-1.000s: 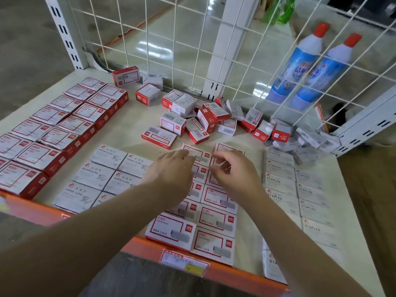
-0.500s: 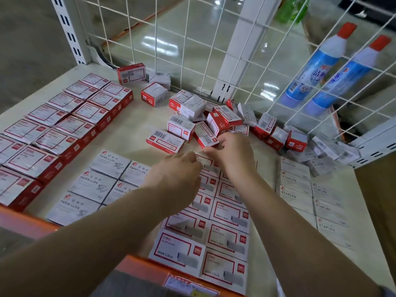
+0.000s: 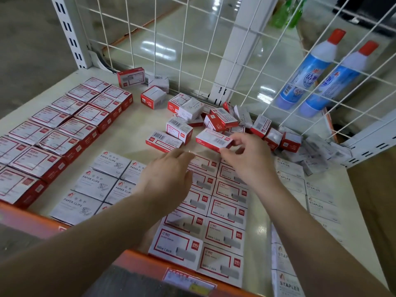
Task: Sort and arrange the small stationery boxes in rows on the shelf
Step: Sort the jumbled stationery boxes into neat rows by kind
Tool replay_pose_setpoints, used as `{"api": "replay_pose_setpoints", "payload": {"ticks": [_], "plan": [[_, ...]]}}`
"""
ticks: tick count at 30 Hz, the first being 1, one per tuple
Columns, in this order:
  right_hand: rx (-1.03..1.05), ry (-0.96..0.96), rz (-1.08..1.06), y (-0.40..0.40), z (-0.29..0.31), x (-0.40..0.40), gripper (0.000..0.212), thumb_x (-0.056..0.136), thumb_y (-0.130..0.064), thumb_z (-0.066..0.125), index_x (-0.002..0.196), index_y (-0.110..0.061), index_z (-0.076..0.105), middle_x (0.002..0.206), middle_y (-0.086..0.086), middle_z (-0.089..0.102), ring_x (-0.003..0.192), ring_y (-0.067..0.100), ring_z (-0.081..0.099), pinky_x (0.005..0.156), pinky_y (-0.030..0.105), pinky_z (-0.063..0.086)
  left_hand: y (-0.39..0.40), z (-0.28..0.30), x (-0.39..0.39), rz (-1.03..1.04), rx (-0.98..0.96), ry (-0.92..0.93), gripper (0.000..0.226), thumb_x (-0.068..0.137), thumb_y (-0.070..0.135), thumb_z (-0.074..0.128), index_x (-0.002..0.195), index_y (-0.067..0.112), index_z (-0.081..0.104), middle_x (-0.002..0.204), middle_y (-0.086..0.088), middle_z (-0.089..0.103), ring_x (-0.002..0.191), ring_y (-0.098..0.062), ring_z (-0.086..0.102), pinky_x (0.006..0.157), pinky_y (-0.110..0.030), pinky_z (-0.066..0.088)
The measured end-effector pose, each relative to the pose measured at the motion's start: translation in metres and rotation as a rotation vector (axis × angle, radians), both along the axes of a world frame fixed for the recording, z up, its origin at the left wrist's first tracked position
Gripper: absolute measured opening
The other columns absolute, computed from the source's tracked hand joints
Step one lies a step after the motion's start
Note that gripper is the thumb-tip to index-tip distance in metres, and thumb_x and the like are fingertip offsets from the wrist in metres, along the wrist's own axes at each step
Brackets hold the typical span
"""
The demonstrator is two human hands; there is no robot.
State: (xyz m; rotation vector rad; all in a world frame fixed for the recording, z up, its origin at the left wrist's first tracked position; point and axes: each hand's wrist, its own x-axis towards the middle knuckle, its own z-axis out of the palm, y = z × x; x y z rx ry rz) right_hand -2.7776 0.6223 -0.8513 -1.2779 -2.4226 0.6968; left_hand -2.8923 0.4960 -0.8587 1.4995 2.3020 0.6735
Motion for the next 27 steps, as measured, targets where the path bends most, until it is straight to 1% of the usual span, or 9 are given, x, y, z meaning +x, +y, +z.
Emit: {"api": "replay_pose_setpoints", "payload": {"ticks": [3, 7, 10, 13, 16, 18, 20, 23, 27], "plan": [[-0.056, -0.006, 0.007, -0.004, 0.001, 0.017, 0.030, 0.080, -0.037, 0.062, 0.109, -0.029, 0.064, 0.104, -0.015, 0.062, 0.086, -0.003, 0.055, 0.079, 0.022, 0.050, 0.000, 0.001, -0.001, 0.024, 0.054, -0.020, 0.050, 0.095, 0.025, 0.046, 0.142, 0.032, 0.030, 0.140, 0.008, 0.042, 0.124, -0.014, 0.043, 0.095, -0.029, 0.042], [-0.275, 0.108, 0.032, -0.017, 0.013, 0.038, 0.026, 0.085, -0.021, 0.062, 0.111, -0.021, 0.064, 0.097, -0.013, 0.061, 0.080, -0.005, 0.057, 0.060, 0.001, 0.042, -0.002, 0.001, 0.002, -0.020, 0.162, -0.011, 0.049, 0.091, 0.027, 0.054, 0.138, 0.032, 0.041, 0.137, 0.011, 0.045, 0.121, -0.010, 0.046, 0.093, -0.024, 0.043], [-0.373, 0.201, 0.065, -0.026, 0.016, 0.049, 0.019, 0.085, -0.019, 0.062, 0.103, -0.024, 0.064, 0.090, -0.015, 0.065, 0.080, -0.007, 0.061, 0.065, 0.006, 0.047, -0.004, 0.001, 0.007, -0.096, 0.222, 0.023, 0.038, 0.089, 0.026, 0.058, 0.126, 0.023, 0.057, 0.121, 0.007, 0.058, 0.104, -0.013, 0.057, 0.082, -0.027, 0.051], [-0.426, 0.240, 0.067, -0.027, 0.015, 0.055, 0.015, 0.084, -0.021, 0.062, 0.098, -0.028, 0.065, 0.089, -0.014, 0.067, 0.082, -0.007, 0.061, 0.070, 0.010, 0.049, -0.006, 0.003, 0.007, -0.136, 0.256, 0.029, 0.032, 0.089, 0.025, 0.058, 0.120, 0.017, 0.062, 0.114, 0.002, 0.063, 0.096, -0.016, 0.061, 0.075, -0.027, 0.051], [-0.402, 0.239, 0.076, -0.028, 0.016, 0.058, 0.024, 0.086, -0.022, 0.062, 0.108, -0.031, 0.063, 0.093, -0.019, 0.064, 0.083, -0.011, 0.058, 0.068, 0.003, 0.044, -0.008, 0.006, 0.008, -0.137, 0.195, 0.021, 0.034, 0.093, 0.032, 0.048, 0.123, 0.021, 0.058, 0.113, 0.006, 0.061, 0.091, -0.010, 0.056, 0.073, -0.020, 0.045], [-0.402, 0.229, 0.094, -0.030, 0.017, 0.059, 0.031, 0.085, -0.020, 0.063, 0.111, -0.037, 0.060, 0.094, -0.019, 0.065, 0.087, -0.008, 0.059, 0.069, 0.007, 0.045, -0.008, 0.008, 0.008, -0.112, 0.137, -0.028, 0.031, 0.094, 0.035, 0.044, 0.118, 0.023, 0.058, 0.104, 0.007, 0.061, 0.083, -0.007, 0.054, 0.067, -0.017, 0.043], [-0.401, 0.196, 0.121, -0.031, 0.017, 0.058, 0.041, 0.084, -0.015, 0.065, 0.115, -0.040, 0.057, 0.102, -0.017, 0.064, 0.094, -0.003, 0.059, 0.073, 0.011, 0.047, -0.007, 0.009, 0.008, -0.085, 0.076, -0.133, 0.024, 0.094, 0.034, 0.044, 0.109, 0.023, 0.060, 0.090, 0.009, 0.061, 0.074, -0.006, 0.054, 0.060, -0.017, 0.044], [-0.369, 0.139, 0.147, -0.032, 0.014, 0.055, 0.055, 0.082, -0.014, 0.067, 0.123, -0.045, 0.048, 0.113, -0.019, 0.057, 0.100, -0.003, 0.055, 0.077, 0.012, 0.046, -0.004, 0.009, 0.005, -0.068, -0.037, -0.320, 0.021, 0.095, 0.032, 0.044, 0.104, 0.022, 0.060, 0.072, 0.013, 0.054, 0.057, -0.005, 0.048, 0.046, -0.011, 0.034], [-0.308, 0.066, 0.190, -0.032, 0.010, 0.054, 0.053, 0.081, -0.012, 0.069, 0.123, -0.040, 0.052, 0.109, -0.016, 0.061, 0.095, -0.001, 0.057, 0.085, 0.019, 0.048, -0.005, 0.008, 0.004, -0.110, -0.098, -0.383, 0.024, 0.095, 0.032, 0.043, 0.104, 0.019, 0.061, 0.079, 0.012, 0.057, 0.059, -0.005, 0.050, 0.047, -0.009, 0.035]]}}
